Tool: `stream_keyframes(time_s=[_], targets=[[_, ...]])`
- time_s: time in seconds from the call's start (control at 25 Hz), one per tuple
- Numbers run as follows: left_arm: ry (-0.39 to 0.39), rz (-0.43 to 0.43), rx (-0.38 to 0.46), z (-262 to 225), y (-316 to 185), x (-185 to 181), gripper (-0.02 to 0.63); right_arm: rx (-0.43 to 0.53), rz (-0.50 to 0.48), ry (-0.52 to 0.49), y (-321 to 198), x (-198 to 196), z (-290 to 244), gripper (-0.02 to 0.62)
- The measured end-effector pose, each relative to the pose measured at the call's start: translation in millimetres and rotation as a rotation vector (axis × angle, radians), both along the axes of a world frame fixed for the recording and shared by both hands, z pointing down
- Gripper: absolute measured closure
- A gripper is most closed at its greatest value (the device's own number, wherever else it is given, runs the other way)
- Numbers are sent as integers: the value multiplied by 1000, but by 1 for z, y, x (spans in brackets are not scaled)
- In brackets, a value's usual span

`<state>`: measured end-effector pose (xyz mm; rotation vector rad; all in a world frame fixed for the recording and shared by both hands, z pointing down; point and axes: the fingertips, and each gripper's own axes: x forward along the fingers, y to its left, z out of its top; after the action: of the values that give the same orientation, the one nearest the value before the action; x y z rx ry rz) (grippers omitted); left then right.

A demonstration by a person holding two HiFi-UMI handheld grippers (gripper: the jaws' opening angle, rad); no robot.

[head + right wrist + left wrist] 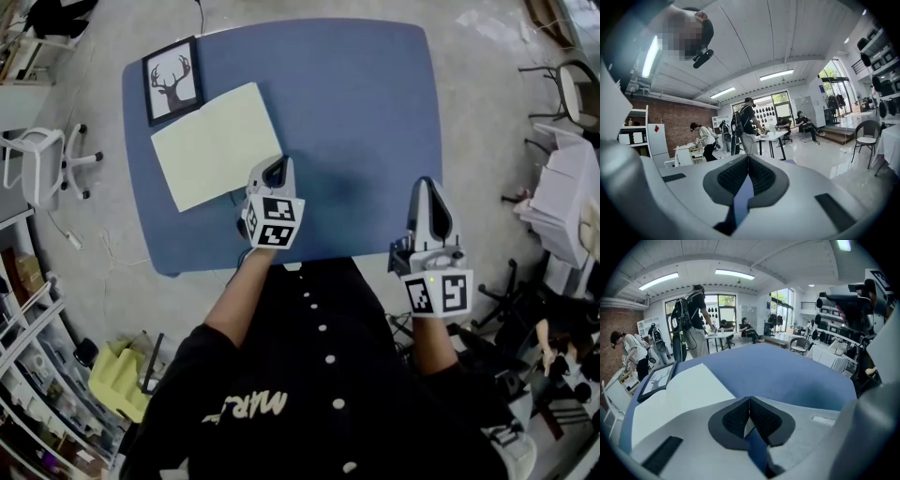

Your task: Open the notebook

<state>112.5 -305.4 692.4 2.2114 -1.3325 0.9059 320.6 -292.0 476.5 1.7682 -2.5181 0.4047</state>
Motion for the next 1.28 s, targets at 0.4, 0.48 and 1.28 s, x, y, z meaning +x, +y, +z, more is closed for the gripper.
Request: stream_keyframes(time_s=[0.4,0.48,1.28], targets=[[40,-69,-77,19,4,-7,601,-4,-19,-8,2,-1,3,589],[53,-76,-67,14,5,-13,601,-1,-20,-5,3,-8,2,589],[340,-287,589,-315,32,-175,603,201,80,5,17,-52,-117,592]])
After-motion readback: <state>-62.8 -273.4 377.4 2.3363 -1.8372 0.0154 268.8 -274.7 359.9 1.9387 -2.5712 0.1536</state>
